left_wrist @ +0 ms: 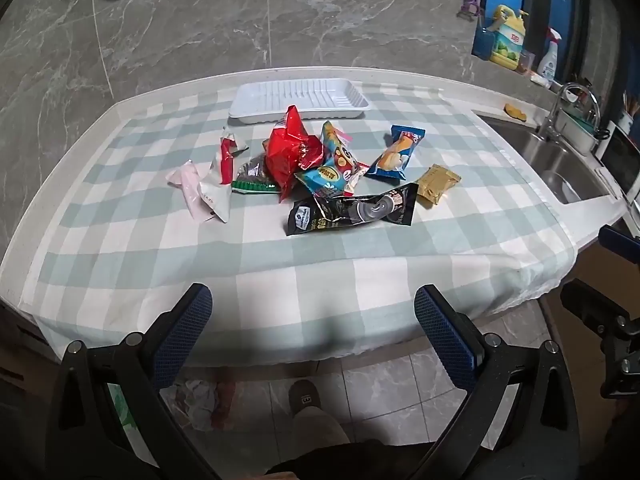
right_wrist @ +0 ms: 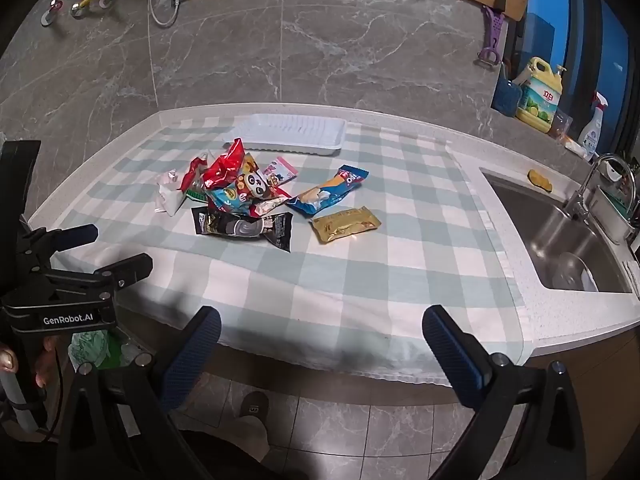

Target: Organize snacks

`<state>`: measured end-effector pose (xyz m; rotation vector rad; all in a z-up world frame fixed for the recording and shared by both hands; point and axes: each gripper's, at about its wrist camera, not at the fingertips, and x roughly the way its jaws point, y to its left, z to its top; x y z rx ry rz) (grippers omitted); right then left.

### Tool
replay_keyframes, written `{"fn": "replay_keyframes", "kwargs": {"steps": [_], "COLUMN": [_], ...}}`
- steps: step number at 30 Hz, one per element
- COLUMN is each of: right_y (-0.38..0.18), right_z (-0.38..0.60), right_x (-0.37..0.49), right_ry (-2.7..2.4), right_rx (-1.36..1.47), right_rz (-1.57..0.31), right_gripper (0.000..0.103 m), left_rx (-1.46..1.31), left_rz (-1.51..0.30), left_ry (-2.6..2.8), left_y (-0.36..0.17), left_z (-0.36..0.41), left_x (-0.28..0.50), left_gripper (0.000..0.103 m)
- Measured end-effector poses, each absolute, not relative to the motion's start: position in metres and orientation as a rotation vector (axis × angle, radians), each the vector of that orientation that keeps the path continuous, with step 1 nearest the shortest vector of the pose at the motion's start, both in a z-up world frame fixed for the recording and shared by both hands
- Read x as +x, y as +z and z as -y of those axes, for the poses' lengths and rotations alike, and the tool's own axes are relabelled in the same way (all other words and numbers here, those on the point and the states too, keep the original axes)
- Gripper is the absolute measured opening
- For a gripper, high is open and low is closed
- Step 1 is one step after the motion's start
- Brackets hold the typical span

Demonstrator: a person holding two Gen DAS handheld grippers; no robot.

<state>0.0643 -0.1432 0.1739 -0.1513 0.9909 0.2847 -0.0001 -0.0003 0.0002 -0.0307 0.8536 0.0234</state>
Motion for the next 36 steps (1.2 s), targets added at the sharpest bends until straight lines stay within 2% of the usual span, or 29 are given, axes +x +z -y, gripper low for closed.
{"fn": "replay_keyframes", "kwargs": {"steps": [36], "right_y": [0.1705], "right_z": [0.1432], "right_x": [0.0685], "right_ry": [0.289], "right_rx": [-0.155], "right_rz": [-0.995], "right_gripper": [0.103], "left_rx": [-0.047], "left_rz": [-0.854], "left_ry": [0.043], "left_y": [-0.001], "left_z": [-0.0067], "left_x": [0.0022], "left_gripper": [0.103]}}
